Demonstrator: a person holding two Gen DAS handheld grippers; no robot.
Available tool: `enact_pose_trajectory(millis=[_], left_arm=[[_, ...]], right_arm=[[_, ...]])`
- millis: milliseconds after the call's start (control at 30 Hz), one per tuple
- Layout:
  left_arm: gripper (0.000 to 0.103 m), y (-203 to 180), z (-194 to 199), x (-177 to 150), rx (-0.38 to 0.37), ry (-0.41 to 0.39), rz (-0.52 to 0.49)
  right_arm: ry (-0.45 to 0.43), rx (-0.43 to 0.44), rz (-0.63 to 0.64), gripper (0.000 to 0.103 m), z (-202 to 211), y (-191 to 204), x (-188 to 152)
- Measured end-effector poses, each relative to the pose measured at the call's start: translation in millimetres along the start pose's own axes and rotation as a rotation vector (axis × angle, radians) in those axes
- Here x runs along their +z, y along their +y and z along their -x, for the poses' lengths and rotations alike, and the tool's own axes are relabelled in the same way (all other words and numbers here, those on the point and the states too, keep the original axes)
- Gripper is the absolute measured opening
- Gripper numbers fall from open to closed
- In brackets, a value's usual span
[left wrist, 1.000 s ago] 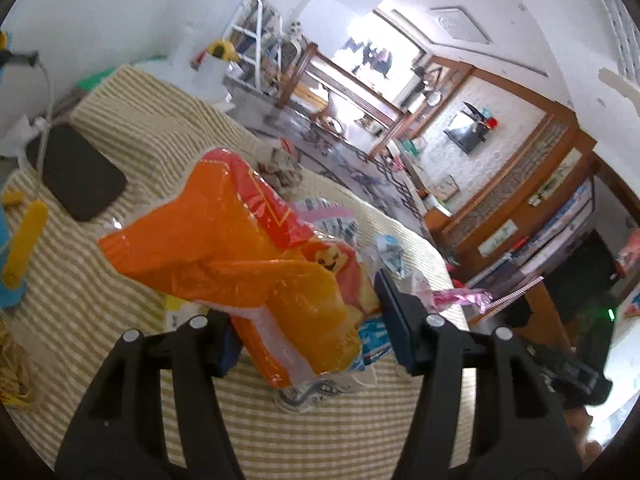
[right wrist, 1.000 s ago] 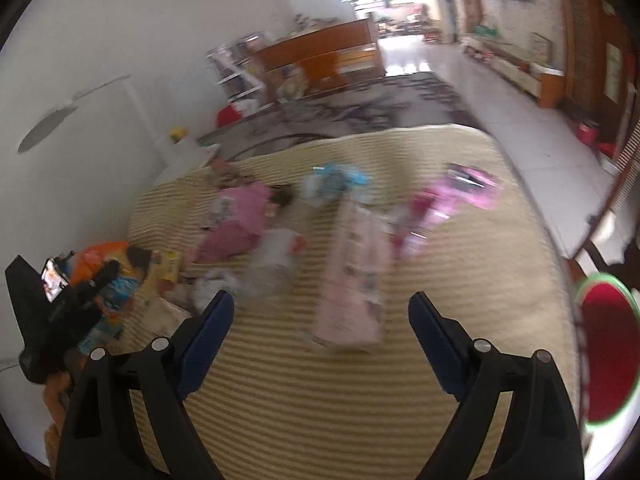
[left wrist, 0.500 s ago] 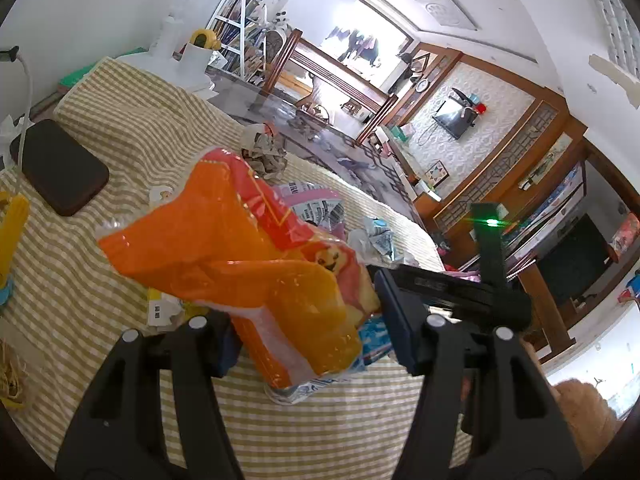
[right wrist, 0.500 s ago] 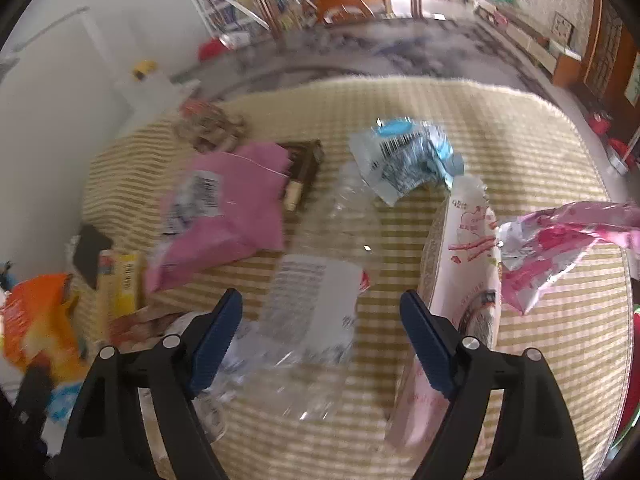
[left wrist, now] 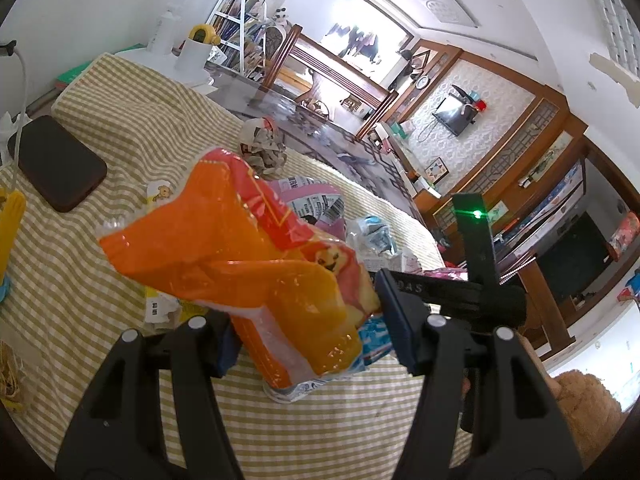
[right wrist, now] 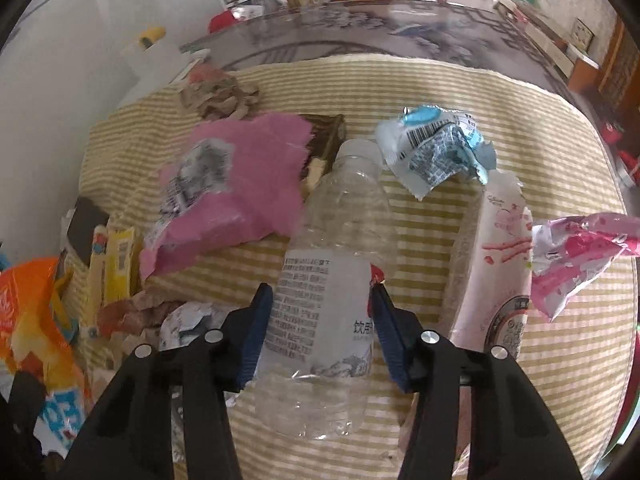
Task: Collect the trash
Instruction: 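Lift the orange bag with the left tool while the right tool lifts the bottle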
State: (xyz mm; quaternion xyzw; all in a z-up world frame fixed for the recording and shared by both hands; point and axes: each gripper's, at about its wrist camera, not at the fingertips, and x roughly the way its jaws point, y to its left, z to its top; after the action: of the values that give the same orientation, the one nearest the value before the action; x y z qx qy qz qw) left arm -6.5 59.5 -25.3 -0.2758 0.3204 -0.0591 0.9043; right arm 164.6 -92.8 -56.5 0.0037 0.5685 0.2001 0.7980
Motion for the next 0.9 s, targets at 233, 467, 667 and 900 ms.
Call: enact_pose_trajectory(millis=[233,467,667,900], left_arm=[[0.058,0,0,-1,0.002,0.002,0.004],[0.058,1,0,-1,0.006,0.001,0.001],[0.059,1,-1,-1,0.007,0.003,-0.001],[0.059,1,-1,0,0.008,0.004,-0.003]], right_arm=[[-0.065,0.096,-0.028,0.048,33,-2,-12],[-0.122,0.187,-0.057,0.048,65,-4,-34],[-0.124,0.241,-0.044,0.048,87,0,-55],[-0.013,0.156,0.051,0.048,71,15,-89]])
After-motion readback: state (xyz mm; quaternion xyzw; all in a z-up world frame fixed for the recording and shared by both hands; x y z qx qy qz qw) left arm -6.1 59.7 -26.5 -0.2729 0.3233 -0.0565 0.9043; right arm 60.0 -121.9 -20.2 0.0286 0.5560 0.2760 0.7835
